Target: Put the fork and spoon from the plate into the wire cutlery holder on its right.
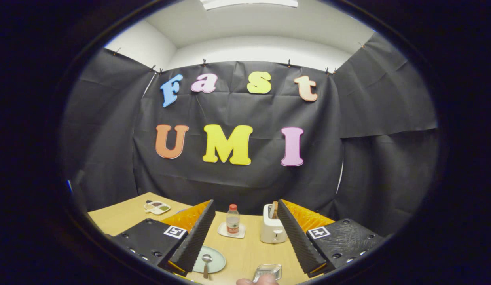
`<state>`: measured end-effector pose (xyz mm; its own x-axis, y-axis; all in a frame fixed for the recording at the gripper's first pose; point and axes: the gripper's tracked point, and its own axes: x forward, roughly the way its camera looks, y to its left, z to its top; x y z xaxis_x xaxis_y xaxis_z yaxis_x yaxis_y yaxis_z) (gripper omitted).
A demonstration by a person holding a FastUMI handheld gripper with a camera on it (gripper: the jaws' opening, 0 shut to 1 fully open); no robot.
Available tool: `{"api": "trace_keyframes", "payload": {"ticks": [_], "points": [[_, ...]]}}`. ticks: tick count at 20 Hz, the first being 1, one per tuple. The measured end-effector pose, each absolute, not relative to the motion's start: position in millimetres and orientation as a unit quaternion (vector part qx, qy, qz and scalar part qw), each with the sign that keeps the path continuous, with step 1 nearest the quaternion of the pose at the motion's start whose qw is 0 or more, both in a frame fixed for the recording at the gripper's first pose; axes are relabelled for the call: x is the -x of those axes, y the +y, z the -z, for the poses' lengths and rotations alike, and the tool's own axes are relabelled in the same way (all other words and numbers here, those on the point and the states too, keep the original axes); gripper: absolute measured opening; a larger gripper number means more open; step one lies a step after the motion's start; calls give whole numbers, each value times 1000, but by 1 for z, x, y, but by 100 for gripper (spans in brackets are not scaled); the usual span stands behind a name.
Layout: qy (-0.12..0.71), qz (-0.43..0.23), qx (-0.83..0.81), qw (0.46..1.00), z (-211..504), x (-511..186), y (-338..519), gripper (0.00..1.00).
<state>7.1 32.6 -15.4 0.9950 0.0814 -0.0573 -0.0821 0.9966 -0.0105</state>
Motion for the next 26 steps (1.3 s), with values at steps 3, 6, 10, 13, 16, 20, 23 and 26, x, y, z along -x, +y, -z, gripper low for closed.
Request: {"api": "trace_keyframes", "payload": {"ticks": [3,6,10,13,16,20,23,26], "points": [[72,-67,17,995,44,-7,51,95],[123,-85,16,989,78,-8,70,95],[196,-113,15,974,127,-14,102,95],[254,-124,23,959,172,-17,121,95],[308,-126,45,942,220,-25,136,96],[368,-130,73,918,282,-24,148,96],[402,-129,76,903,321,-25,151,95],[424,-126,83,893,346,-29,153,92]]}}
